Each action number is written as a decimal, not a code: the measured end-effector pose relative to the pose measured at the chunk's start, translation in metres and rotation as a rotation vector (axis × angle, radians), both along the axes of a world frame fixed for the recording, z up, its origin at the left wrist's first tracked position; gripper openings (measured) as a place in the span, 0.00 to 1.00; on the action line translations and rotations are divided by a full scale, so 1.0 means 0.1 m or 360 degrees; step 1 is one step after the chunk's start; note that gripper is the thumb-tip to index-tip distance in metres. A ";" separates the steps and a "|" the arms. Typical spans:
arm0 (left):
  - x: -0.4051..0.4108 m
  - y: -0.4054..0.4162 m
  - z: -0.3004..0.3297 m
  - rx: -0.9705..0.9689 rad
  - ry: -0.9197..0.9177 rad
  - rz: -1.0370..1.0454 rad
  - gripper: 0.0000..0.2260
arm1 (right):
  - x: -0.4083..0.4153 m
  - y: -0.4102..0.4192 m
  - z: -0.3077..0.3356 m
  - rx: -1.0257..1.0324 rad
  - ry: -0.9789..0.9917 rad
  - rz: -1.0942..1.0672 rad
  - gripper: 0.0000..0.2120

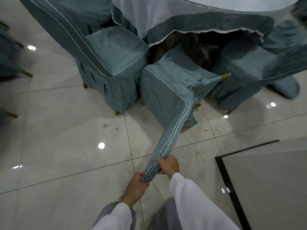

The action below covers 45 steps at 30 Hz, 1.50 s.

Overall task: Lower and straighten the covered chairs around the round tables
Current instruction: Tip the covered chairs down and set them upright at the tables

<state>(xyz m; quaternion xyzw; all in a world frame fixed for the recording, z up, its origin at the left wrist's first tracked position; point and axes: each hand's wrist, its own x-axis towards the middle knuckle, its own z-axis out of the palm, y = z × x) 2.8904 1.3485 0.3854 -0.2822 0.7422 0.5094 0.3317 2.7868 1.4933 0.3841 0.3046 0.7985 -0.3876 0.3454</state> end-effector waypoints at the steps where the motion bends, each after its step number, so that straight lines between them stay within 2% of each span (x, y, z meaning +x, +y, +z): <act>1: 0.00 -0.01 0.10 -0.0035 0.0047 -0.0021 0.11 | -0.03 -0.04 0.15 -0.0038 -0.0003 -0.0008 0.16; 8: -0.07 -0.31 0.89 -0.0230 0.0111 -0.0212 0.20 | -0.26 -0.21 1.27 -0.0282 -0.0012 -0.0169 0.19; 11: -0.05 -0.45 1.24 -0.0468 0.0110 -0.0333 0.26 | -0.31 -0.28 1.74 -0.0452 -0.0119 -0.0305 0.18; 16: -0.08 -0.49 1.83 -0.0720 0.0019 -0.0664 0.24 | -0.30 -0.31 2.44 -0.0540 -0.0262 -0.0287 0.12; 19: -0.08 -0.49 2.12 -0.0915 0.0235 -0.0812 0.17 | -0.30 -0.26 2.70 -0.0589 -0.0272 -0.0312 0.09; 23: -0.09 -0.56 2.34 -0.0923 0.0429 -0.0870 0.14 | -0.26 -0.24 2.95 -0.0516 -0.0250 -0.0257 0.11; 26: -0.19 -0.57 2.51 -0.0932 0.0519 -0.0968 0.15 | -0.14 -0.21 3.19 -0.0425 -0.0091 -0.0196 0.16; 30: -0.35 -0.48 2.80 -0.0993 0.0580 -0.1084 0.15 | 0.03 -0.13 3.21 -0.0494 0.0290 -0.0430 0.21; 34: -0.58 -0.25 3.10 -0.1018 0.0670 -0.1184 0.19 | 0.03 0.07 3.02 -0.0487 0.0563 -0.0465 0.38; 38: -0.81 0.04 3.42 -0.1023 0.0769 -0.1296 0.17 | 0.06 0.14 3.58 -0.0487 0.0683 -0.0387 0.54; 45: -1.28 0.45 3.62 -0.0921 0.0818 -0.1423 0.19 | -0.32 0.71 3.74 -0.0417 0.0644 -0.0165 0.52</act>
